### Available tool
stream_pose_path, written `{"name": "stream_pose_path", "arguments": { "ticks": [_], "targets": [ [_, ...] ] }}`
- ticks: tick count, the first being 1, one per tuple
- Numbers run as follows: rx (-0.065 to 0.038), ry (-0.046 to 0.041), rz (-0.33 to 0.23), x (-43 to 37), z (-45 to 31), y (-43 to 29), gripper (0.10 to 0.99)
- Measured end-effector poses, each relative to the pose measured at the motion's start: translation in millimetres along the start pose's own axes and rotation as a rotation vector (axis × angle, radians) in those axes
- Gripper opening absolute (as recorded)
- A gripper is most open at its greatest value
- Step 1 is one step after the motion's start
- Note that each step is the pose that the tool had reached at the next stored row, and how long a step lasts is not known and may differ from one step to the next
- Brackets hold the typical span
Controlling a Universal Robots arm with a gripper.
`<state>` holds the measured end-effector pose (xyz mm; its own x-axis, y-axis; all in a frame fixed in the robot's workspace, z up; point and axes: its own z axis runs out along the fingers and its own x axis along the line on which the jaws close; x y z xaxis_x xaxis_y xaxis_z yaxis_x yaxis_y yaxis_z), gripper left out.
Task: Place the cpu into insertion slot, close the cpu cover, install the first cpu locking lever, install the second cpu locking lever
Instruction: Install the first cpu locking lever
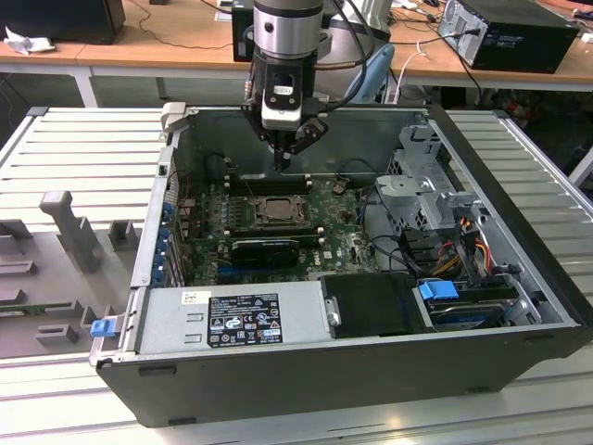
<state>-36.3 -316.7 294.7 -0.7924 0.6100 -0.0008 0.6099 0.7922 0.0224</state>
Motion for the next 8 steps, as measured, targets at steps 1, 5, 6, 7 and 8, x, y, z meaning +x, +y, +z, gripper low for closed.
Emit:
{"name": "stream_pose_path", "arguments": {
  "ticks": [1,5,6,7,8],
  "targets": [
    [0.000,0.0001,-0.003,0.0,0.0,0.0,0.106],
    [0.000,0.0007,-0.031,0.0,0.0,0.0,0.106],
    [0.000,0.0008,-0.035,0.0,0.0,0.0,0.106],
    [0.000,0.0009,-0.042,0.0,0.0,0.0,0.106],
    [0.000,0.0011,-0.047,0.0,0.0,0.0,0.106]
  ]
}}
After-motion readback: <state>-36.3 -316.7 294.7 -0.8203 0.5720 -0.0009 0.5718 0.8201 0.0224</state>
